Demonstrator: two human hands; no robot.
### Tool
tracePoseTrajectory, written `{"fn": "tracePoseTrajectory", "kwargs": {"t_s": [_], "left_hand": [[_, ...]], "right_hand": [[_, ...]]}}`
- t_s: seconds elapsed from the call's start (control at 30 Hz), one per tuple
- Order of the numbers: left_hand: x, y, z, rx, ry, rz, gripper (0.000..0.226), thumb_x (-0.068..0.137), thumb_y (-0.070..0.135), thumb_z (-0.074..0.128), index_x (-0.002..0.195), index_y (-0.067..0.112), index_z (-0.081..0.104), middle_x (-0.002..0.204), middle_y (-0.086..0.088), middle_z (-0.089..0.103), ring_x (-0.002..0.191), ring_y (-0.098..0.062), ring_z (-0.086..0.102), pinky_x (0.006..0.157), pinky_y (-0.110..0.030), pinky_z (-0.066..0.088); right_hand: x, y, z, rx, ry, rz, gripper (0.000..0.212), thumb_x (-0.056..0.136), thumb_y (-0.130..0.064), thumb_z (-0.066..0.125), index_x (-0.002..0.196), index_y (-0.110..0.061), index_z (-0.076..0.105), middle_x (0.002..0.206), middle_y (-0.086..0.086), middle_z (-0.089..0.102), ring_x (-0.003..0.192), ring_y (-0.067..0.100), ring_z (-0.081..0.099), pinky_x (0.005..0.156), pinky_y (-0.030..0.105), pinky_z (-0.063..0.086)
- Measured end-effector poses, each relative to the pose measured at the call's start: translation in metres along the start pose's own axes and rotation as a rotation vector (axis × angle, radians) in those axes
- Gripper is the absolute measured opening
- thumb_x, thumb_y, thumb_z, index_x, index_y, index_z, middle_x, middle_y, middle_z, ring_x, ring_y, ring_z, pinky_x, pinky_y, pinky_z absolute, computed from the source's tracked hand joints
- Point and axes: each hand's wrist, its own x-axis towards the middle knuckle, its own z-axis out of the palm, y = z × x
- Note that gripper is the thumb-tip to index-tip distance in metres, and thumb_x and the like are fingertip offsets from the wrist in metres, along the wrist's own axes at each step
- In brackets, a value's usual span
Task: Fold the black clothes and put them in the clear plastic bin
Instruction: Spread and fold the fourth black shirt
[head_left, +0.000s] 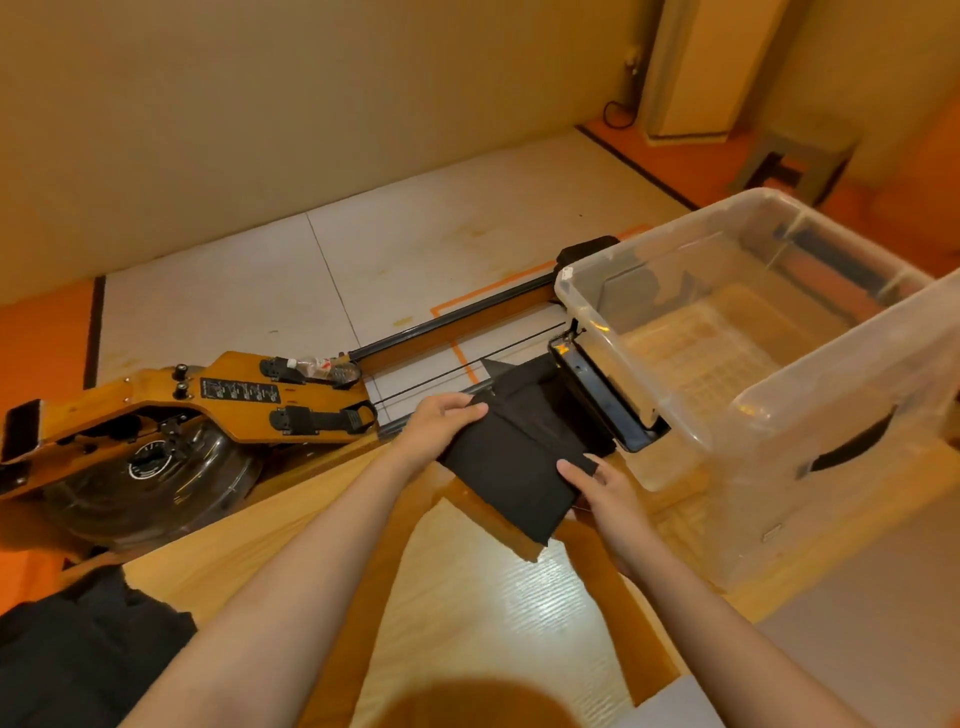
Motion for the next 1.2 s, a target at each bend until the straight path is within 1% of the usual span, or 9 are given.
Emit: {"fn": "tracePoseTrajectory", "kwargs": {"t_s": [0.13, 0.2, 0.33, 0.5, 0.63, 0.77, 0.9, 1.03, 1.2], "left_hand": [[0.057, 0.035, 0.013, 0.065, -0.036, 0.078, 0.025, 0.092, 0.031, 0.065, 0.108, 0.012, 0.067, 0.108, 0.003, 0.064, 0.096, -0.012, 0.061, 0.075, -0.018, 0.050], [0.080, 0.046, 0.020, 0.102, -0.062, 0.102, 0.021, 0.091, 0.026, 0.066, 0.107, 0.013, 0.066, 0.098, 0.007, 0.062, 0.087, -0.004, 0.058, 0.067, -0.011, 0.047], [0.124, 0.045, 0.033, 0.185, -0.103, 0.119, 0.027, 0.087, 0.027, 0.071, 0.110, 0.012, 0.070, 0.109, -0.004, 0.067, 0.104, -0.018, 0.061, 0.090, -0.032, 0.051], [0.144, 0.014, 0.048, 0.249, -0.033, 0.161, 0.024, 0.083, 0.026, 0.075, 0.102, 0.012, 0.070, 0.085, 0.002, 0.069, 0.092, -0.015, 0.066, 0.088, -0.030, 0.051], [0.146, 0.003, 0.050, 0.207, 0.022, 0.232, 0.024, 0.084, 0.027, 0.074, 0.102, 0.013, 0.069, 0.090, 0.006, 0.067, 0.083, -0.002, 0.061, 0.070, -0.012, 0.045], [0.148, 0.009, 0.050, 0.173, 0.000, 0.284, 0.018, 0.084, 0.024, 0.074, 0.100, 0.019, 0.067, 0.092, 0.004, 0.068, 0.089, -0.009, 0.064, 0.081, -0.024, 0.052], [0.148, 0.018, 0.052, 0.127, -0.008, 0.341, 0.026, 0.083, 0.020, 0.074, 0.106, 0.017, 0.063, 0.087, 0.001, 0.069, 0.086, -0.009, 0.065, 0.084, -0.022, 0.050], [0.144, 0.003, 0.051, 0.177, 0.036, 0.349, 0.026, 0.088, 0.023, 0.070, 0.110, 0.014, 0.063, 0.095, 0.000, 0.066, 0.089, -0.009, 0.060, 0.086, -0.026, 0.050], [0.114, -0.006, 0.042, 0.215, 0.182, 0.473, 0.032, 0.099, 0.029, 0.052, 0.130, 0.020, 0.054, 0.128, 0.002, 0.055, 0.121, -0.007, 0.046, 0.105, -0.027, 0.038]], "right_hand": [[0.019, -0.009, 0.004, 0.165, 0.198, 0.021, 0.033, 0.091, -0.028, 0.064, 0.119, -0.010, 0.062, 0.116, 0.008, 0.068, 0.101, 0.019, 0.065, 0.088, 0.035, 0.056], [0.026, -0.011, 0.006, 0.243, 0.290, 0.011, 0.041, 0.090, -0.026, 0.065, 0.126, -0.007, 0.057, 0.123, 0.012, 0.064, 0.097, 0.015, 0.064, 0.069, 0.020, 0.057], [0.042, -0.004, 0.012, 0.398, 0.482, 0.003, 0.057, 0.088, -0.020, 0.069, 0.139, -0.009, 0.046, 0.130, 0.013, 0.059, 0.093, 0.012, 0.062, 0.059, 0.015, 0.055], [0.056, 0.005, 0.027, 0.409, 0.701, 0.032, 0.051, 0.083, -0.020, 0.075, 0.126, -0.006, 0.052, 0.116, 0.011, 0.063, 0.095, 0.019, 0.064, 0.060, 0.018, 0.055], [0.063, 0.004, 0.031, 0.446, 0.785, 0.058, 0.052, 0.079, -0.023, 0.079, 0.122, -0.008, 0.053, 0.116, 0.009, 0.062, 0.104, 0.021, 0.062, 0.083, 0.030, 0.052], [0.058, -0.002, 0.037, 0.578, 0.779, 0.044, 0.025, 0.083, -0.016, 0.074, 0.096, -0.022, 0.053, 0.104, 0.004, 0.064, 0.095, 0.017, 0.065, 0.071, 0.024, 0.055], [0.051, -0.008, 0.040, 0.667, 0.758, 0.033, 0.015, 0.090, -0.012, 0.065, 0.097, -0.019, 0.054, 0.097, 0.001, 0.063, 0.085, 0.010, 0.064, 0.072, 0.022, 0.056], [0.050, -0.007, 0.041, 0.541, 0.788, -0.010, 0.012, 0.091, -0.012, 0.065, 0.092, -0.021, 0.058, 0.097, -0.004, 0.063, 0.088, 0.006, 0.061, 0.074, 0.021, 0.052], [0.036, 0.004, 0.040, 0.106, 0.733, -0.088, 0.040, 0.094, -0.030, 0.060, 0.129, -0.018, 0.045, 0.115, -0.008, 0.052, 0.111, 0.012, 0.050, 0.092, 0.025, 0.039]]}}
